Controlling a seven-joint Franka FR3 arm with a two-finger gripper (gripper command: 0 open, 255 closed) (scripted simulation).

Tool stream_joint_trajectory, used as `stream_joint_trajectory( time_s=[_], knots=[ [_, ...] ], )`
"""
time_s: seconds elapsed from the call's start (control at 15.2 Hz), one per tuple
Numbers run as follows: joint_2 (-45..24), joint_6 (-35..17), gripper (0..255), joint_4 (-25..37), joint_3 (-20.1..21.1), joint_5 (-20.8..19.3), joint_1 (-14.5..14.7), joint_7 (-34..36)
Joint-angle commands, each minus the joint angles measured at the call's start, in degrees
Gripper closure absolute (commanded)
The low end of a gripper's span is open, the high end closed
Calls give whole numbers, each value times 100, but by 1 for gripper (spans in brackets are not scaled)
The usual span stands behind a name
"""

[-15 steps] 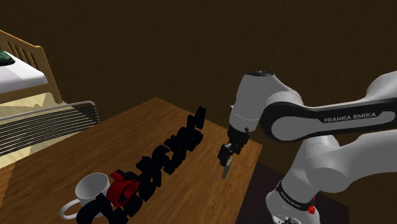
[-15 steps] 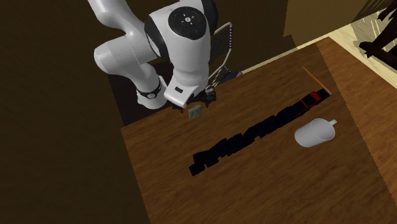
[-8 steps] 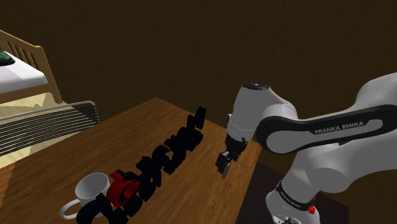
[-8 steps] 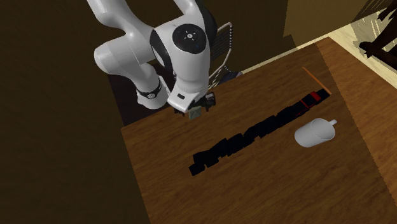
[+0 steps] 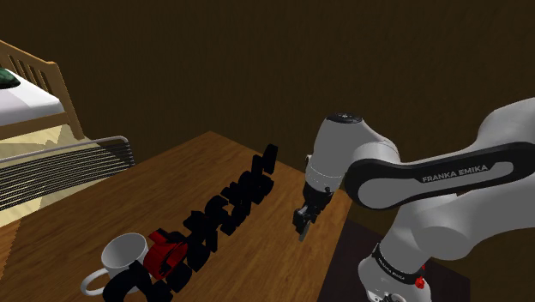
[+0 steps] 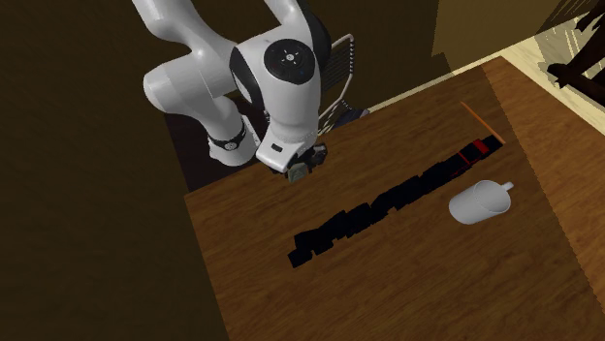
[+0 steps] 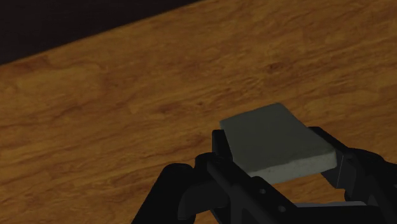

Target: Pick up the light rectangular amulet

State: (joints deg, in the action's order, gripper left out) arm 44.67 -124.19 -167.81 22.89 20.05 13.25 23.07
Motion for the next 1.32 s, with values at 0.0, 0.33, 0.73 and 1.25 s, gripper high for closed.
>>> stream_joint_trajectory(
  time_s=[0.0, 0.33, 0.73, 1.25],
  knots=[
    [-2, 0, 255, -2, 1, 3, 1, 0],
    [179, 326, 255, 146, -85, -81, -25, 3],
    [441, 919, 255, 482, -230, -227, -72, 24],
    [609, 1469, 255, 870, -366, -365, -123, 45]
  ],
)
